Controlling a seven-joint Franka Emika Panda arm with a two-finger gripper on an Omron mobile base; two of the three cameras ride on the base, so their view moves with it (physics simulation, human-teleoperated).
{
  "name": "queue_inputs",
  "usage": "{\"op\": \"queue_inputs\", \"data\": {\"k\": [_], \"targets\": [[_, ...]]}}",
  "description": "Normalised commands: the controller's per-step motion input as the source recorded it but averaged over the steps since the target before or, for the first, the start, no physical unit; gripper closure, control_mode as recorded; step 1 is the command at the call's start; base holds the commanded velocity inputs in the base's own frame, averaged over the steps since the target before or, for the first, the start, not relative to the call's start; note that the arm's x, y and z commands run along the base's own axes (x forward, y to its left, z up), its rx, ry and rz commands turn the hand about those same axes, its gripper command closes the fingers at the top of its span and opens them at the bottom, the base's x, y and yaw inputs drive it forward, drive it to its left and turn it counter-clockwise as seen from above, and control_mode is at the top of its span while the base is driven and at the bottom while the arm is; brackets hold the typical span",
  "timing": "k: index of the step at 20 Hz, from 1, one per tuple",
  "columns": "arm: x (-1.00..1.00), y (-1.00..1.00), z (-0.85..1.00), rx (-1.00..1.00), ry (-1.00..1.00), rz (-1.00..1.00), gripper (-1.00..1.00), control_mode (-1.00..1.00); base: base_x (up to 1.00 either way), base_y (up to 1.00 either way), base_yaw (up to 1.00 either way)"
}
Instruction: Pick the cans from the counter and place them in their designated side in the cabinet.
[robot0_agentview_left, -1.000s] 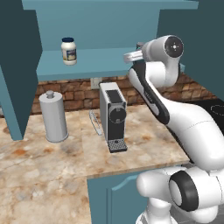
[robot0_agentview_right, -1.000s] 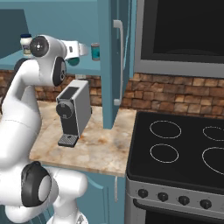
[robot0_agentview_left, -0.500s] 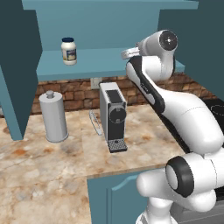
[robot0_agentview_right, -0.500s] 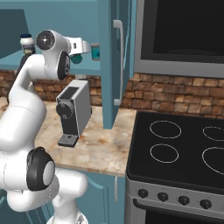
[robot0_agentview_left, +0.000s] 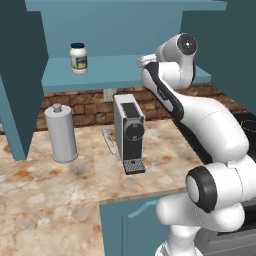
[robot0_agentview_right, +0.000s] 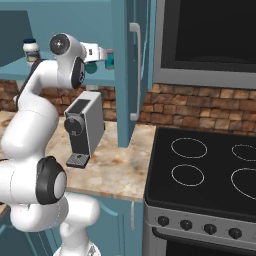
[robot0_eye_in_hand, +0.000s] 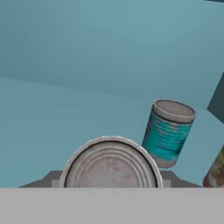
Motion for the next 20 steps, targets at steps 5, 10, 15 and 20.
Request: {"op": "queue_inputs", "data": {"k": [5, 10, 15, 20], "targets": [[0.34, 0.00, -0.05, 0.00, 0.00, 0.00, 1.00, -1.00, 0.00, 0.00, 0.00], [0.30, -0.01, -0.08, 0.00, 0.01, 0.00, 1.00, -1.00, 0.00, 0.00, 0.00], [0.31, 0.00, -0.13, 0.00, 0.01, 0.00, 1.00, -1.00, 0.00, 0.00, 0.00], [0.29, -0.01, -0.19, 0.00, 0.01, 0.00, 1.00, -1.00, 0.00, 0.00, 0.00]]}}
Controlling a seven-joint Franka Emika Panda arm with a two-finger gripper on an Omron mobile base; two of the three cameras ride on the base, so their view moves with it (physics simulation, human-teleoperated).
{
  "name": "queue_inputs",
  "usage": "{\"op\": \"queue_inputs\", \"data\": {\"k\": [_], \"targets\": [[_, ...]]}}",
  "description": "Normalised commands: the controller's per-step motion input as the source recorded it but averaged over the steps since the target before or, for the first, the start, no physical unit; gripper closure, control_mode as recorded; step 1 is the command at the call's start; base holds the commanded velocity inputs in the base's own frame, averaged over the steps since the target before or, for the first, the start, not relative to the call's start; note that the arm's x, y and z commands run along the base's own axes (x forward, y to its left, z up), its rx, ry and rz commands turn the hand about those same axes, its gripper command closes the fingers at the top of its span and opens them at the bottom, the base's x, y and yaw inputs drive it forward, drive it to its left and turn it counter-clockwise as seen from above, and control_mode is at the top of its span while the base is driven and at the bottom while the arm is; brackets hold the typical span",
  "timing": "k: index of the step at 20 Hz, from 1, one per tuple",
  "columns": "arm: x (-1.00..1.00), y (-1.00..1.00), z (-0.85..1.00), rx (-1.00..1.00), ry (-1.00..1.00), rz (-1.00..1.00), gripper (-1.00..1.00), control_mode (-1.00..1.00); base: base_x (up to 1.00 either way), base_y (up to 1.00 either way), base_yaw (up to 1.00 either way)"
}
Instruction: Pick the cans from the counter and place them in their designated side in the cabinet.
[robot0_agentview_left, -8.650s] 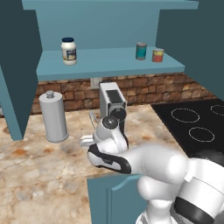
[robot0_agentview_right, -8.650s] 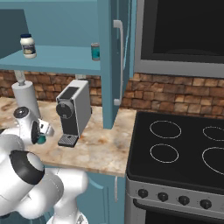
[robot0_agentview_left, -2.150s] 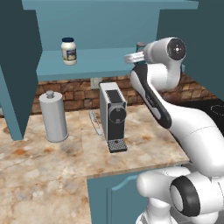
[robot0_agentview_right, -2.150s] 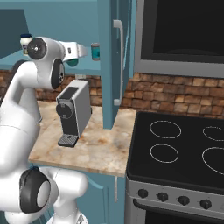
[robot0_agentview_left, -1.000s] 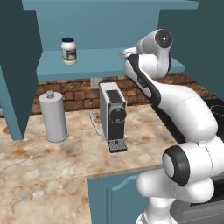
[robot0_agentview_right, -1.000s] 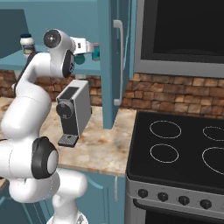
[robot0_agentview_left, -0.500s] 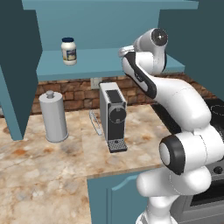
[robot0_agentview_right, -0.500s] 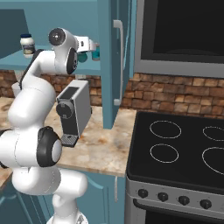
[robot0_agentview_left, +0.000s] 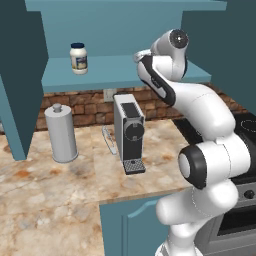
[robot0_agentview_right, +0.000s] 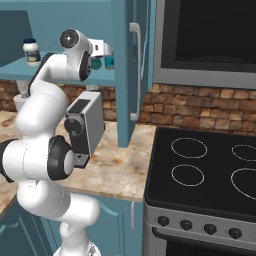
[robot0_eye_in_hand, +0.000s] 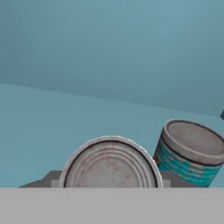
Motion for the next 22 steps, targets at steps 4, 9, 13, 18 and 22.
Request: {"op": "queue_inputs", "data": {"k": [4, 9, 13, 18, 22], "targets": [[0.25, -0.01, -0.22, 0.00, 0.01, 0.00, 1.00, -1.00, 0.00, 0.00, 0.00], [0.23, -0.01, -0.24, 0.00, 0.01, 0.00, 1.00, -1.00, 0.00, 0.00, 0.00], [0.16, -0.02, -0.28, 0.00, 0.02, 0.00, 1.00, -1.00, 0.00, 0.00, 0.00], [0.08, -0.01, -0.35, 0.00, 0.00, 0.00, 1.00, -1.00, 0.00, 0.00, 0.00], [0.08, 0.00, -0.45, 0.00, 0.00, 0.00, 1.00, -1.00, 0.00, 0.00, 0.00]]}}
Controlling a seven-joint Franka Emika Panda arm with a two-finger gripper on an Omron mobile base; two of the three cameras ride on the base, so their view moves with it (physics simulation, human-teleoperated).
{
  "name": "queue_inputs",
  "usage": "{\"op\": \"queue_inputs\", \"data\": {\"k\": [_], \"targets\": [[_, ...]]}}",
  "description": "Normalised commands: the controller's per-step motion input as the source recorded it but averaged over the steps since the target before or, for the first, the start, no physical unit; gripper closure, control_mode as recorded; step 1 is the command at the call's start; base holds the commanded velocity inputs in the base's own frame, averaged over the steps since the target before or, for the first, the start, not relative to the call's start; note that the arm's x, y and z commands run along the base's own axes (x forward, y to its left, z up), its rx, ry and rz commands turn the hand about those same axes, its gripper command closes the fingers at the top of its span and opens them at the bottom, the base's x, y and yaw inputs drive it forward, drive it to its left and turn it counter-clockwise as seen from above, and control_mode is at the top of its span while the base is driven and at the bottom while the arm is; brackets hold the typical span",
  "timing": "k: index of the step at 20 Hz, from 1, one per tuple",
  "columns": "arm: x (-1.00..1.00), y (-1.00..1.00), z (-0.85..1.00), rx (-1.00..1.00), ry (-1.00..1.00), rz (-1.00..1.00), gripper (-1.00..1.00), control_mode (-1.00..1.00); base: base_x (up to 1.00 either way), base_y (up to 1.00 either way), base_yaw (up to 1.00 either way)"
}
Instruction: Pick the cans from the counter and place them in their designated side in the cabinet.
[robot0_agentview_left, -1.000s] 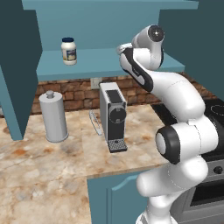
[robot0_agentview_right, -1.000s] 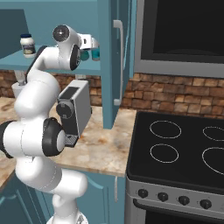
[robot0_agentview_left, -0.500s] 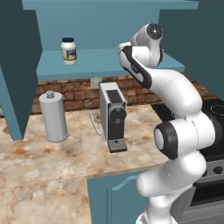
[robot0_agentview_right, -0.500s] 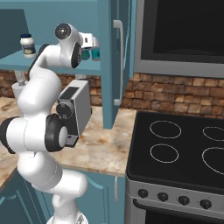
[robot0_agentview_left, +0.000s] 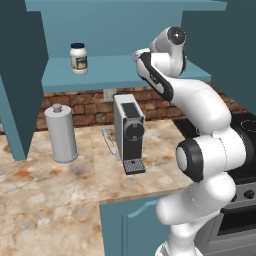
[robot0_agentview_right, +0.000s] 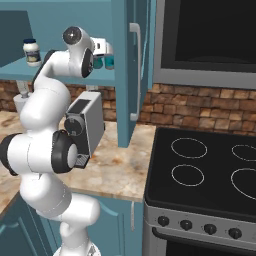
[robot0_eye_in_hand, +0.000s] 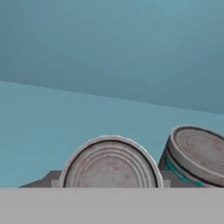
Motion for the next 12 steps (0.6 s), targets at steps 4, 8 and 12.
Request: {"op": "queue_inputs", "data": {"k": [4, 8, 12], "targets": [[0.08, 0.00, -0.50, 0.00, 0.00, 0.00, 1.00, -1.00, 0.00, 0.00, 0.00], [0.09, 0.00, -0.50, 0.00, 0.00, 0.00, 1.00, -1.00, 0.00, 0.00, 0.00], [0.12, 0.00, -0.49, 0.00, 0.00, 0.00, -1.00, -1.00, 0.00, 0.00, 0.00]]}}
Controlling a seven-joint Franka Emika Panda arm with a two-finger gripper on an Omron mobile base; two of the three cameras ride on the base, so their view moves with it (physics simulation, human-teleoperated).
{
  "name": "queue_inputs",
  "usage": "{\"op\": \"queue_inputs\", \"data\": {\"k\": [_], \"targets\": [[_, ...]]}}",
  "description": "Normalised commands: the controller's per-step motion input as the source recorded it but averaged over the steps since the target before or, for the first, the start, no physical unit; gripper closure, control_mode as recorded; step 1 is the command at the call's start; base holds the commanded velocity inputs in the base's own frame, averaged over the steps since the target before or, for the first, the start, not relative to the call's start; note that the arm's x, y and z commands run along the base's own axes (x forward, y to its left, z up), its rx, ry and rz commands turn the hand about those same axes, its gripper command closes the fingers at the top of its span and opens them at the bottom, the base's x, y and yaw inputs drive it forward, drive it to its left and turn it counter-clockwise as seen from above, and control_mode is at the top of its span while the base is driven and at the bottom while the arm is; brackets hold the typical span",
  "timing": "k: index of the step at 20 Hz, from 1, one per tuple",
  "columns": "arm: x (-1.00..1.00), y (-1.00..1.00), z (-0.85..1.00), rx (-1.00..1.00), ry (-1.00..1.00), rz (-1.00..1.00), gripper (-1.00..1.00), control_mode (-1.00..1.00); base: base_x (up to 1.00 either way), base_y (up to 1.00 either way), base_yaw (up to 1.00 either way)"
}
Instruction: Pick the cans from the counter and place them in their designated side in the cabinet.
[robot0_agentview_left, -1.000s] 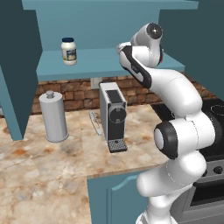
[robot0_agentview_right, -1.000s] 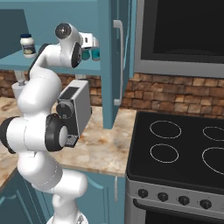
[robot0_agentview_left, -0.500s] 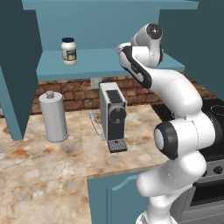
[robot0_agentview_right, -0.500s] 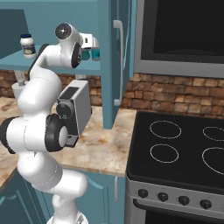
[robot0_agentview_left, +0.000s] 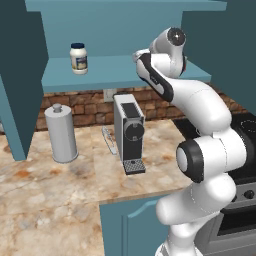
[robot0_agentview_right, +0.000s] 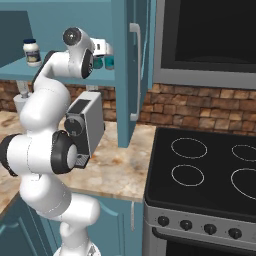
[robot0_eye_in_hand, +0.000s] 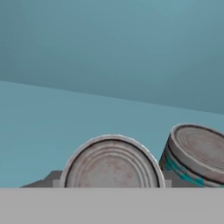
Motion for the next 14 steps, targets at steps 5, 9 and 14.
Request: {"op": "queue_inputs", "data": {"k": [5, 9, 14], "targets": [[0.13, 0.00, -0.40, 0.00, 0.00, 0.00, -1.00, -1.00, 0.00, 0.00, 0.00], [0.15, 0.00, -0.26, 0.00, 0.00, 0.00, -1.00, -1.00, 0.00, 0.00, 0.00], [0.19, 0.00, -0.06, 0.00, -0.05, 0.00, -1.00, -1.00, 0.00, 0.00, 0.00]]}}
